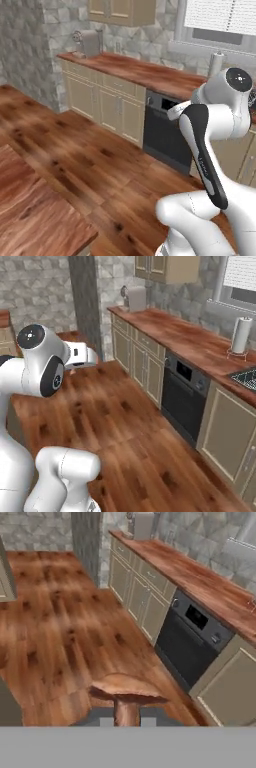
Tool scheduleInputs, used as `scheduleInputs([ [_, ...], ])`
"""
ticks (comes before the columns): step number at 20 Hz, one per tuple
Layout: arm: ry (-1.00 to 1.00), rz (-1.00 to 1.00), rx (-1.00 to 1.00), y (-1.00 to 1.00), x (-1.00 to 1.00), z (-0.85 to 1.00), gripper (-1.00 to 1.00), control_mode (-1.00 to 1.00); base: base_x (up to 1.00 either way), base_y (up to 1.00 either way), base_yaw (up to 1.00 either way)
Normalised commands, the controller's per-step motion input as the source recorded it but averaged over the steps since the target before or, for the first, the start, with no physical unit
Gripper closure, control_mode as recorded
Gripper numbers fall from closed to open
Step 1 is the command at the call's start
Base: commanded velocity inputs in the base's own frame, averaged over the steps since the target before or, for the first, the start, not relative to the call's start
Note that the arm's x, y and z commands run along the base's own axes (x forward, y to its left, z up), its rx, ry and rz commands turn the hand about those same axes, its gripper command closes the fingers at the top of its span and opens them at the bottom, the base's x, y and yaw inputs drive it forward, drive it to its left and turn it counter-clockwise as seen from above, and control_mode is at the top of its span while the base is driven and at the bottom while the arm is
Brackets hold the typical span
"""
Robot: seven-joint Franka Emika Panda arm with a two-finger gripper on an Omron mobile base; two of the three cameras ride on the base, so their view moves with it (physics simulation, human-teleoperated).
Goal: Take the cheese, steak, and mushroom from the fridge and place them on the plate on the dining counter to create an appetizer plate.
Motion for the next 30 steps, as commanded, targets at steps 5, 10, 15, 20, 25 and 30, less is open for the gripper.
scheduleInputs([
  [5, 0.0, 0.0, 0.0, 0.0, 0.0, 0.0, 1.0, 1.0, 1.0, 0.0, 0.61],
  [10, 0.0, 0.0, 0.0, 0.0, 0.0, 0.0, 1.0, 1.0, 1.0, -0.05, 0.63],
  [15, 0.0, 0.0, 0.0, 0.0, 0.0, 0.0, 1.0, 1.0, 1.0, -0.21, 0.74],
  [20, 0.0, 0.0, 0.0, 0.0, 0.0, 0.0, 1.0, 1.0, 1.0, -0.63, 0.62],
  [25, 0.0, 0.0, 0.0, 0.0, 0.0, 0.0, 1.0, 1.0, 1.0, -0.89, 0.52],
  [30, 0.0, 0.0, 0.0, 0.0, 0.0, 0.0, 1.0, 1.0, 1.0, -0.72, 0.52],
])
